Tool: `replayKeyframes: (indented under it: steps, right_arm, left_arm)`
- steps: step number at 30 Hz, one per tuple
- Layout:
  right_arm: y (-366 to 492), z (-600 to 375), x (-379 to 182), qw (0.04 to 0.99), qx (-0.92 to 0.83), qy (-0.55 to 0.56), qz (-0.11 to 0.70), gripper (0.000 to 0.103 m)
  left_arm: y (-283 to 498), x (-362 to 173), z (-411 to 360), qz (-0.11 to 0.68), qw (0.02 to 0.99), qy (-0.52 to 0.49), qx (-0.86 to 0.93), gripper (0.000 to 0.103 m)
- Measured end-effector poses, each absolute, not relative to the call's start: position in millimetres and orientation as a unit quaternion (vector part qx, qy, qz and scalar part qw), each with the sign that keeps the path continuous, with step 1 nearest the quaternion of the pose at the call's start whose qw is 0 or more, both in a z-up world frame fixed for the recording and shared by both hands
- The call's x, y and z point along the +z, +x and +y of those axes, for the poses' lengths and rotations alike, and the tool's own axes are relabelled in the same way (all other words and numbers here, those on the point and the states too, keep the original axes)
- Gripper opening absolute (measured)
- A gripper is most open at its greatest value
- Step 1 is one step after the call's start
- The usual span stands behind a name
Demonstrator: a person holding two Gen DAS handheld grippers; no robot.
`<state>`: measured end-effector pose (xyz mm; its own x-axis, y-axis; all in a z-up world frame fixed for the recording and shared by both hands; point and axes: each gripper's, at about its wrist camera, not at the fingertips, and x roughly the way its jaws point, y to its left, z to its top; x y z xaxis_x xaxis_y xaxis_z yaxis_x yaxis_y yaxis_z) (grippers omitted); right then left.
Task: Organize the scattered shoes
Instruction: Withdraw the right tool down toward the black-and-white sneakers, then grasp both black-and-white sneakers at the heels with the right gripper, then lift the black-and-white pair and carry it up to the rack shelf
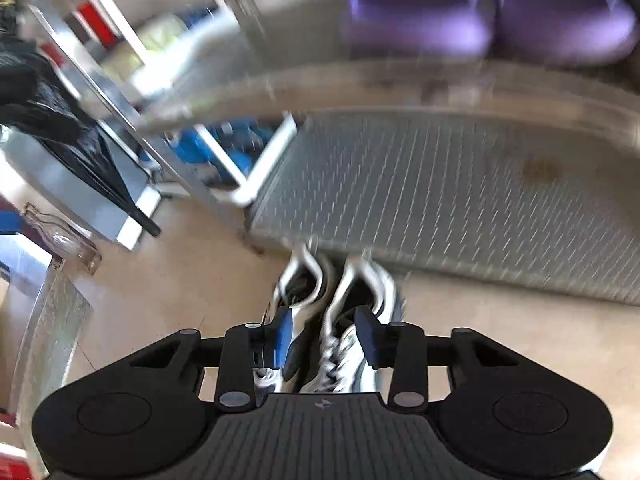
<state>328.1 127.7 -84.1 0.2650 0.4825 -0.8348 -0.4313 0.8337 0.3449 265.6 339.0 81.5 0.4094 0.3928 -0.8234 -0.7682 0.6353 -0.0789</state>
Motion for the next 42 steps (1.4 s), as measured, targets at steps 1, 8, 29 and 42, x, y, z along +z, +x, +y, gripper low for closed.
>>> replayKeyframes:
  steps: [1,8,29,42]
  right_arm:
    - [335.6,135.1,-95.2,0.786,0.280,0.032,0.550,0.038]
    - [382.6,189.5,-177.9,0.755,0.216,0.054,0.617,0.053]
    - [356.9,222.5,-211.1,0.769,0.219,-0.033,0.600,0.023]
    - [256.8,170.4,-23.4,0.845,0.322,-0.015,0.426,0.021]
  left_arm:
    - [268.2,76.8,340.4,0.409,0.806,-0.226,0.363,0.101]
    - [281.2,54.5,360.0,0.443,0.789,-0.222,0.362,0.101]
    - [285.4,48.9,376.9,0.445,0.781,-0.223,0.377,0.101]
    - [184.3,111.9,411.6,0.301,0.760,-0.266,0.512,0.101]
